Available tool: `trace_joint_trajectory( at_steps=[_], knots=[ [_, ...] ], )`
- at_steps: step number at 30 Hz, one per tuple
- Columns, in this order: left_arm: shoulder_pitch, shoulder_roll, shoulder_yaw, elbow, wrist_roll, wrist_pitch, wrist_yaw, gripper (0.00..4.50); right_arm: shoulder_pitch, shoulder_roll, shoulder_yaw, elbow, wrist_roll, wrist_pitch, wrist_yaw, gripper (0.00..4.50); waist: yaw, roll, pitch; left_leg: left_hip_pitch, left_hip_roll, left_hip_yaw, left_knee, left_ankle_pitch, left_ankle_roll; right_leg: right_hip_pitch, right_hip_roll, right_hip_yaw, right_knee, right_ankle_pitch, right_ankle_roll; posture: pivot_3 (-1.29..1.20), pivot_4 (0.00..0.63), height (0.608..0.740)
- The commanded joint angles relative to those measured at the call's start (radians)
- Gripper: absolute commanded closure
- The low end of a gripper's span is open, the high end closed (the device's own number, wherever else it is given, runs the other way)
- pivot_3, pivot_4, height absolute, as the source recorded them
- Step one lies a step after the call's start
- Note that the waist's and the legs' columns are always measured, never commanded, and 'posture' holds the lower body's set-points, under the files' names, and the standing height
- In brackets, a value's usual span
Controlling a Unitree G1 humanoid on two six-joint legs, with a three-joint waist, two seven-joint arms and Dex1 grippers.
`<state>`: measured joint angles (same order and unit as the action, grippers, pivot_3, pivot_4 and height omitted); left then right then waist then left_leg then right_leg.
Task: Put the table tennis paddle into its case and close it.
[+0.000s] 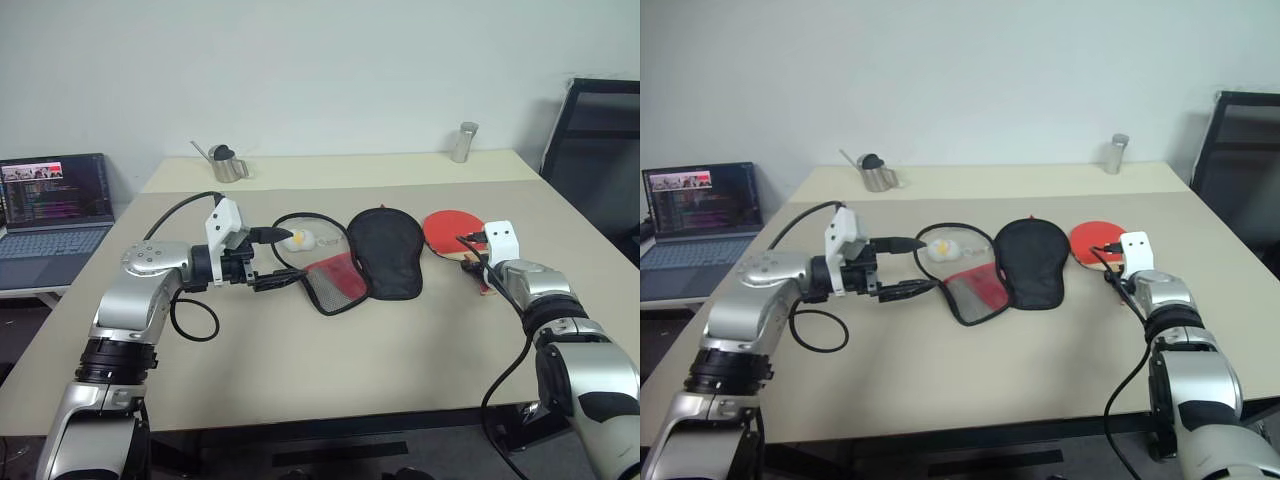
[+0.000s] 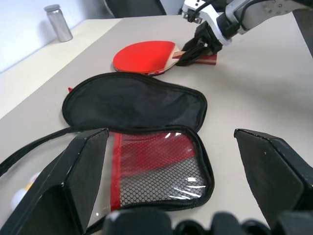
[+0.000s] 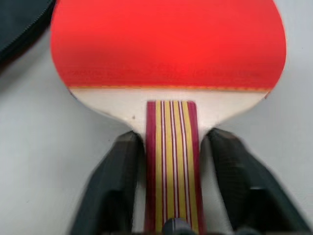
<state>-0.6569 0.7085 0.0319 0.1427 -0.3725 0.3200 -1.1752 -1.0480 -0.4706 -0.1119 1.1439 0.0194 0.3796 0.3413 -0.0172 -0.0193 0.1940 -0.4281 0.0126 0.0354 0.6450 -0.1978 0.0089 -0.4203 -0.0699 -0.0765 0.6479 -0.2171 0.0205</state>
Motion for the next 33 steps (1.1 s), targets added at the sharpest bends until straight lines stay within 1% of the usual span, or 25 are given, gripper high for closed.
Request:
trace_joint_trajectory(
  at_steps=[1, 10, 22, 26, 30, 33],
  knots=[
    [0.002, 0.020, 0.035, -0.062, -0.019, 0.008, 0.018, 0.00, -0.017, 0.008, -0.002, 0.011, 0.000, -0.025, -0.004, 3.34, -0.005, 0.000, 0.000, 0.001, 0.000, 0.001, 0.000, 0.000, 0.000, 0.000, 0.000, 0.001, 0.000, 0.001, 0.000, 0.00, 0.150, 0.740],
    [0.025, 0.026, 0.048, -0.090, -0.029, 0.023, 0.041, 0.00, -0.044, -0.005, -0.027, -0.018, 0.019, -0.029, -0.015, 3.35, -0.011, 0.000, 0.000, 0.002, 0.000, 0.005, 0.000, 0.000, 0.000, 0.000, 0.000, 0.006, -0.001, 0.003, 0.001, 0.00, 0.150, 0.740],
    [0.005, 0.030, 0.043, -0.059, -0.028, 0.007, 0.034, 0.00, -0.039, -0.059, -0.045, -0.225, 0.050, 0.053, 0.037, 3.35, -0.010, 0.000, 0.001, 0.001, 0.000, 0.009, -0.002, 0.000, 0.001, -0.003, 0.000, 0.008, -0.002, 0.003, 0.001, 0.00, 0.150, 0.740],
    [-0.011, 0.040, 0.040, -0.022, -0.012, -0.018, 0.020, 0.00, -0.006, -0.051, -0.053, -0.426, 0.092, 0.164, 0.048, 3.35, -0.010, 0.000, 0.001, 0.001, 0.000, 0.009, -0.002, 0.000, 0.001, -0.004, 0.000, 0.009, -0.001, 0.003, 0.001, 0.00, 0.150, 0.740],
    [-0.018, 0.045, 0.042, -0.008, -0.013, -0.026, 0.015, 0.00, 0.048, -0.018, -0.057, -0.630, 0.134, 0.289, 0.034, 3.35, -0.010, 0.000, 0.001, 0.001, 0.001, 0.009, -0.002, 0.000, 0.001, -0.004, 0.000, 0.009, -0.001, 0.003, 0.001, 0.00, 0.150, 0.740],
    [-0.016, 0.048, 0.045, -0.007, -0.014, -0.031, 0.016, 0.00, 0.090, 0.027, -0.052, -0.785, 0.166, 0.379, 0.015, 3.35, -0.010, 0.000, 0.001, 0.001, 0.001, 0.009, -0.002, 0.000, 0.001, -0.004, 0.000, 0.009, -0.001, 0.003, 0.001, 0.00, 0.150, 0.740]
  ],
)
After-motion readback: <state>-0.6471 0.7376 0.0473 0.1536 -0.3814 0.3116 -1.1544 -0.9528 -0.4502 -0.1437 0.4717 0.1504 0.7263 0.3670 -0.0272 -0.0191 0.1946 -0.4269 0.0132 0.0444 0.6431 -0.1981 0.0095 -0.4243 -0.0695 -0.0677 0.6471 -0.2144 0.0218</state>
